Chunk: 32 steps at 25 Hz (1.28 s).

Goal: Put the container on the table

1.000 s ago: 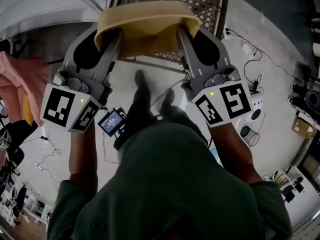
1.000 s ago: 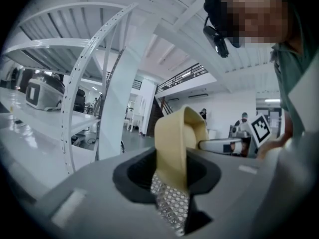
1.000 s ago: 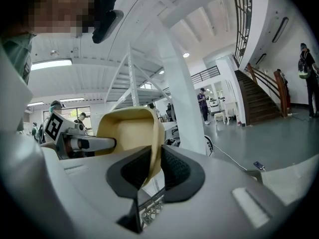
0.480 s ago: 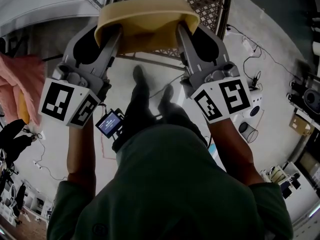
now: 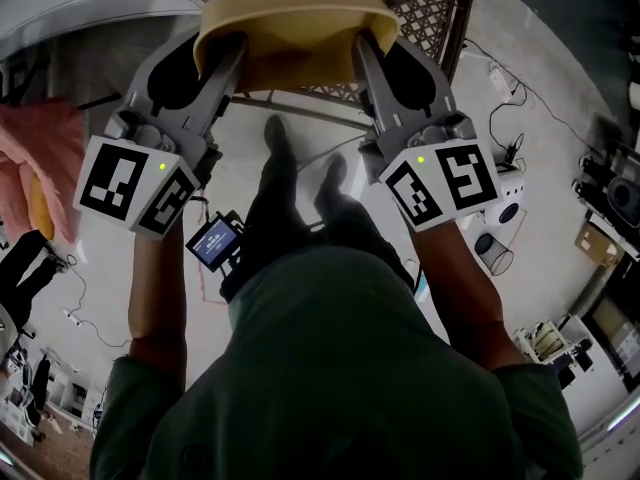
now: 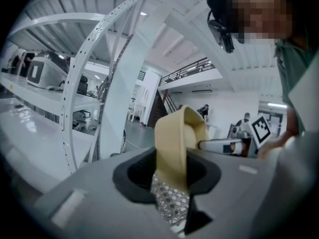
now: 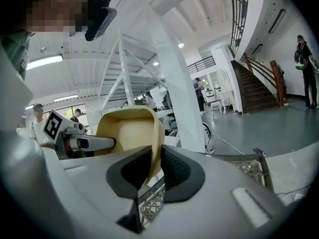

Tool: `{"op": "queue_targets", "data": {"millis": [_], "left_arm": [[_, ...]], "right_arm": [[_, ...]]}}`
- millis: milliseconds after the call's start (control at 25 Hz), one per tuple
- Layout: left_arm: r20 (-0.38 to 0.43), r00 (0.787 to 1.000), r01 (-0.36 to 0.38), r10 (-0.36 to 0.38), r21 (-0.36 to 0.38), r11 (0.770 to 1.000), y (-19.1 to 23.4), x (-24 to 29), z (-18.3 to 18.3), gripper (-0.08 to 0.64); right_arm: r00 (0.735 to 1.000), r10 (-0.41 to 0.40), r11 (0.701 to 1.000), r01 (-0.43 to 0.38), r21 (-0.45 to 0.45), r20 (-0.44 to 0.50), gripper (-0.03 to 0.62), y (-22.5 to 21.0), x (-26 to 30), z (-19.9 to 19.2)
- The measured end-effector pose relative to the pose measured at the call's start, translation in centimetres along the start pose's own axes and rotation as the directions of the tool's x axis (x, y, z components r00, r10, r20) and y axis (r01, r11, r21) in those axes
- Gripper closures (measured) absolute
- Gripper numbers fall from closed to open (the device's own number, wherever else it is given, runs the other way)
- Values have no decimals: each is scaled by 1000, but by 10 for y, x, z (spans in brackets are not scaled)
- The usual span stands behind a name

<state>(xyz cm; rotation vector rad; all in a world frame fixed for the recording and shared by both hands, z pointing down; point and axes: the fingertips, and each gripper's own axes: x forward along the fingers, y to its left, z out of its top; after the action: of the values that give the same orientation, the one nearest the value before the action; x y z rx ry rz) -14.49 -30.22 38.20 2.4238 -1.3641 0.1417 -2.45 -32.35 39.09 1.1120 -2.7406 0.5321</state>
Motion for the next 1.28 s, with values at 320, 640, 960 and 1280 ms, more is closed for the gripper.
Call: {"op": "queue_targets", "data": {"millis": [320,640,960,1280], "left_arm": [[-25,1000,-5,5,-27,1000,17,19,-16,443],[-73,997,-12,7,-67,998,34,37,-50,443],[-127,992,-18,4,-106,994,51,55,-99,443],[-214,977,-28,-6,-156,987,74,72,-159,443]], "right_arm": [[1000,-3,1000,4,23,-28,543,-17,20,-15],[997,-19,999,23,48,-70,545,-33,38,-49],[991,-37,995,49,85,-132,545,-51,55,-101],[975,-49,990,75,116,-215,549,-68,78,-163]]}}
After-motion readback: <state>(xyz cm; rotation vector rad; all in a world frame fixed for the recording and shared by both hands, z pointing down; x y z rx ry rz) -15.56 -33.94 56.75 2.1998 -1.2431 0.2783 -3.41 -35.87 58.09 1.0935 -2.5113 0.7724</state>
